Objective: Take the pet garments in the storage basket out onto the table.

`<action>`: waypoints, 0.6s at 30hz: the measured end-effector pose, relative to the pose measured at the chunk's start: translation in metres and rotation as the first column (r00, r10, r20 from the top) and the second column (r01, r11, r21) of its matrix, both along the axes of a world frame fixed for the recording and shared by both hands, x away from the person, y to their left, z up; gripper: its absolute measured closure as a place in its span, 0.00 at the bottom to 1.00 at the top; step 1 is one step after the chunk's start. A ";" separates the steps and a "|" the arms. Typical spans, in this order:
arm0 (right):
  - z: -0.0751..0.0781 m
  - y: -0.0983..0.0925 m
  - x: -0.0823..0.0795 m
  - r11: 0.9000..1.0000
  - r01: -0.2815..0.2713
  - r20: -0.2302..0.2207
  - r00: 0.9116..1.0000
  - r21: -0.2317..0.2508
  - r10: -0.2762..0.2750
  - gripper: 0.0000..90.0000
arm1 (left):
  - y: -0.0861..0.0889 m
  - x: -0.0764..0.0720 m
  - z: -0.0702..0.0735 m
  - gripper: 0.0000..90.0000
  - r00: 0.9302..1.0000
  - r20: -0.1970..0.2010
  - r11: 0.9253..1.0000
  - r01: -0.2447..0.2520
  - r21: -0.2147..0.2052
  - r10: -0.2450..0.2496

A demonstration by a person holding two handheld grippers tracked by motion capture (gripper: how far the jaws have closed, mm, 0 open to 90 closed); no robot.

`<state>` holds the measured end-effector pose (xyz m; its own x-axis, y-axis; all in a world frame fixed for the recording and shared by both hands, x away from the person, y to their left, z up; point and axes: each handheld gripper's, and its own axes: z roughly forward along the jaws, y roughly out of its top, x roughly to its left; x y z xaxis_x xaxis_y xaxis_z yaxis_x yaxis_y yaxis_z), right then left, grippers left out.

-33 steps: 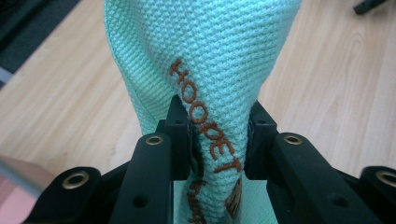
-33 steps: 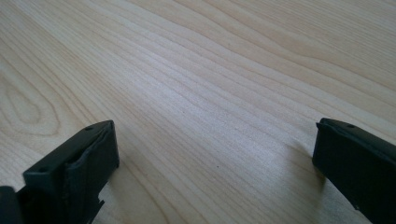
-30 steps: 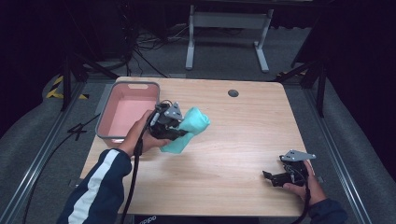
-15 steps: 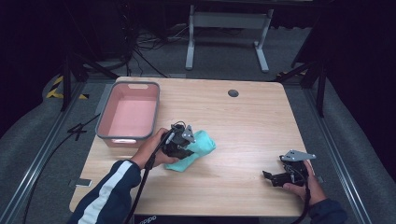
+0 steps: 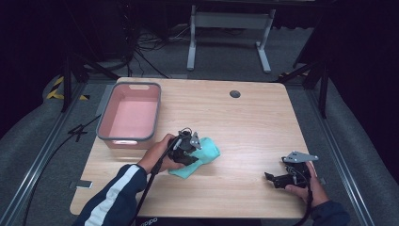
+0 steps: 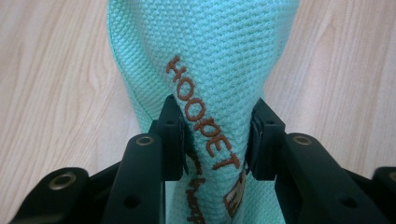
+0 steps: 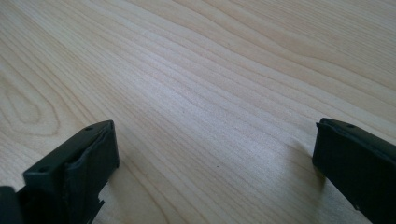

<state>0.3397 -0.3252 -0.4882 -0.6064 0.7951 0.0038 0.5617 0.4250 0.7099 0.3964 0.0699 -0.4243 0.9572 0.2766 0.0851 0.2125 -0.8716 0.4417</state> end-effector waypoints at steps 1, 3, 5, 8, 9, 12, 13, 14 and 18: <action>0.000 0.000 0.000 1.000 0.000 0.000 1.000 0.000 0.000 0.01 | -0.002 0.000 -0.001 0.71 1.000 0.006 1.000 0.004 0.000 -0.004; 0.000 0.000 0.000 1.000 0.000 0.000 1.000 0.000 0.000 0.01 | -0.006 -0.001 -0.003 0.71 1.000 -0.003 1.000 0.014 -0.001 -0.014; 0.000 0.000 0.000 1.000 0.000 0.000 1.000 0.000 0.000 0.01 | -0.009 -0.001 -0.006 0.71 1.000 -0.001 1.000 0.021 -0.008 -0.021; 0.000 0.000 0.000 1.000 0.000 0.000 1.000 0.000 0.000 0.01 | -0.015 -0.002 -0.009 0.71 0.999 -0.019 0.999 0.039 -0.003 -0.039; 0.000 0.000 0.000 1.000 0.000 0.000 1.000 0.000 0.000 0.01 | -0.018 -0.002 -0.011 0.71 0.999 -0.017 0.999 0.041 0.001 -0.041; 0.000 0.000 0.000 1.000 0.000 0.000 1.000 0.000 0.000 0.01 | -0.023 -0.003 -0.016 0.71 0.998 -0.028 0.999 0.051 0.008 -0.051; 0.000 0.000 0.000 1.000 0.000 0.000 1.000 0.000 0.000 0.01 | -0.024 -0.003 -0.018 0.70 0.998 -0.032 0.999 0.054 0.005 -0.054; 0.000 0.000 0.000 1.000 0.000 0.001 1.000 0.000 0.000 0.01 | -0.026 -0.003 -0.019 0.70 0.998 -0.030 0.998 0.062 0.007 -0.061; 0.000 0.000 0.000 1.000 0.000 0.000 1.000 0.000 0.000 0.01 | -0.030 -0.004 -0.022 0.68 0.997 -0.039 0.998 0.069 -0.005 -0.069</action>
<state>0.3398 -0.3253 -0.4882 -0.6067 0.7949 0.0033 0.5613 0.4254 0.7099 0.3928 0.0403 -0.4463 0.9766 0.2102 0.0464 0.1694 -0.8832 0.4374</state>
